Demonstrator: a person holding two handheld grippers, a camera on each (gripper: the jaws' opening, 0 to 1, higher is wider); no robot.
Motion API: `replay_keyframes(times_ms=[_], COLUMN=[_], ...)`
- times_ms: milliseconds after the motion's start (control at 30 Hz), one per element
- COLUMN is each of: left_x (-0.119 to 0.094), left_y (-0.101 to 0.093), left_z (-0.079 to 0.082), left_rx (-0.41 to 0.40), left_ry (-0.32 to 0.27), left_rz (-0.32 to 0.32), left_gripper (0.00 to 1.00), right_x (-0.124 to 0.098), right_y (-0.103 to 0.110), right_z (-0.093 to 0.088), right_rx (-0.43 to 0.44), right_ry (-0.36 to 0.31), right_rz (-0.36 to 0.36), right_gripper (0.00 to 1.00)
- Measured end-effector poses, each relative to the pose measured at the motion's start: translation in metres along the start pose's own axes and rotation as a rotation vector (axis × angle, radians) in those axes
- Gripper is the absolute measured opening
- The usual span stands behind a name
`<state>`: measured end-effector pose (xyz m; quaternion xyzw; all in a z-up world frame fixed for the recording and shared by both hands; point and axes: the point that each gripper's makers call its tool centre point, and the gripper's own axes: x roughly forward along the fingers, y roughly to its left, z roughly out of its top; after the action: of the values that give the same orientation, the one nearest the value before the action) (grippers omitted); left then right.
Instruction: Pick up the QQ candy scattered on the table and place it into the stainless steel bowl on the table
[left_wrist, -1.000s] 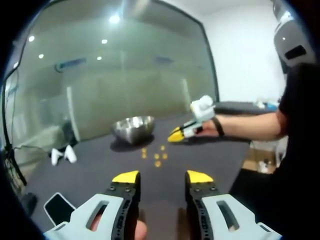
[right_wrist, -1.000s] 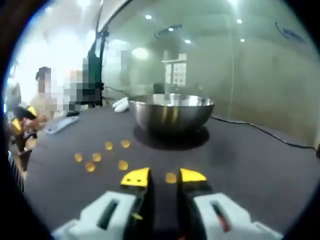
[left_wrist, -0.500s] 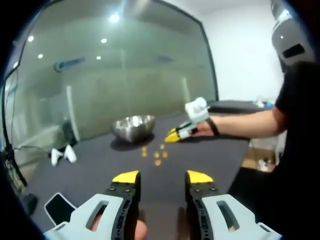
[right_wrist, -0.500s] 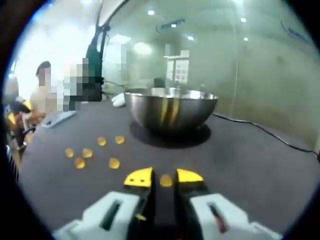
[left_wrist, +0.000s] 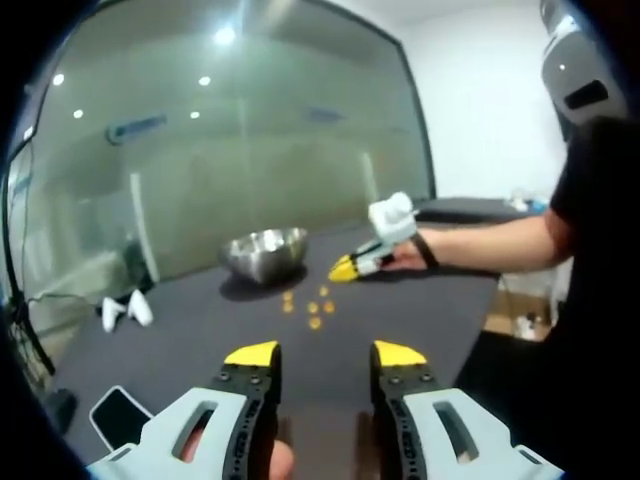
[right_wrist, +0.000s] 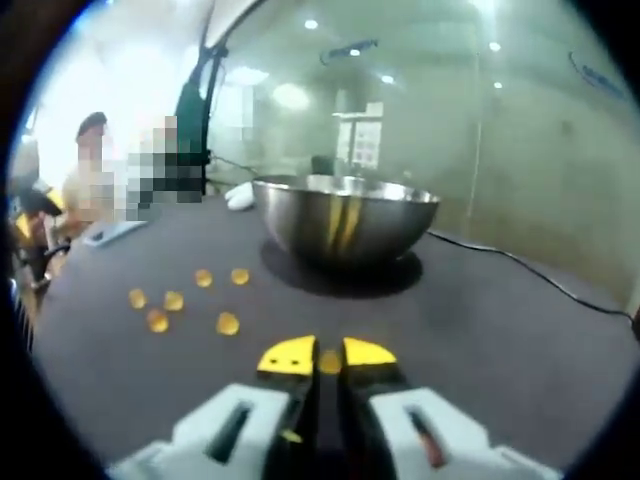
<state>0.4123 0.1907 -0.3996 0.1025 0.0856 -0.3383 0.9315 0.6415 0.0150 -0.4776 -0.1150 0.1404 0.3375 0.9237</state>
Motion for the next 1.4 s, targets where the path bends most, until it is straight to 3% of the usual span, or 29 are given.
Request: replay_keyframes(times_ms=[433,900,1100,1400], left_x=[-0.006,-0.008,-0.009,-0.014], left_y=[0.002,0.002,0.001,0.006], left_z=[-0.001,-0.001,-0.002,-0.003], left_rx=[-0.004,-0.007,-0.006,-0.014], left_ry=[-0.004,-0.017,-0.021,-0.031], left_rz=[0.013,0.010,0.003,0.012], left_gripper=[0.37,0.37,0.37,0.37], right_x=[-0.015,-0.048,-0.046,-0.010], right_y=[0.005,0.011,0.012,0.004], right_z=[0.013,0.083,0.108,0.132], right_rx=[-0.011,-0.007,-0.005,-0.054], right_ry=[-0.005,-0.136,-0.178,-0.178], right_rz=[-0.001,-0.004,0.006,0.000], right_gripper=[0.09,0.09,0.09,0.09])
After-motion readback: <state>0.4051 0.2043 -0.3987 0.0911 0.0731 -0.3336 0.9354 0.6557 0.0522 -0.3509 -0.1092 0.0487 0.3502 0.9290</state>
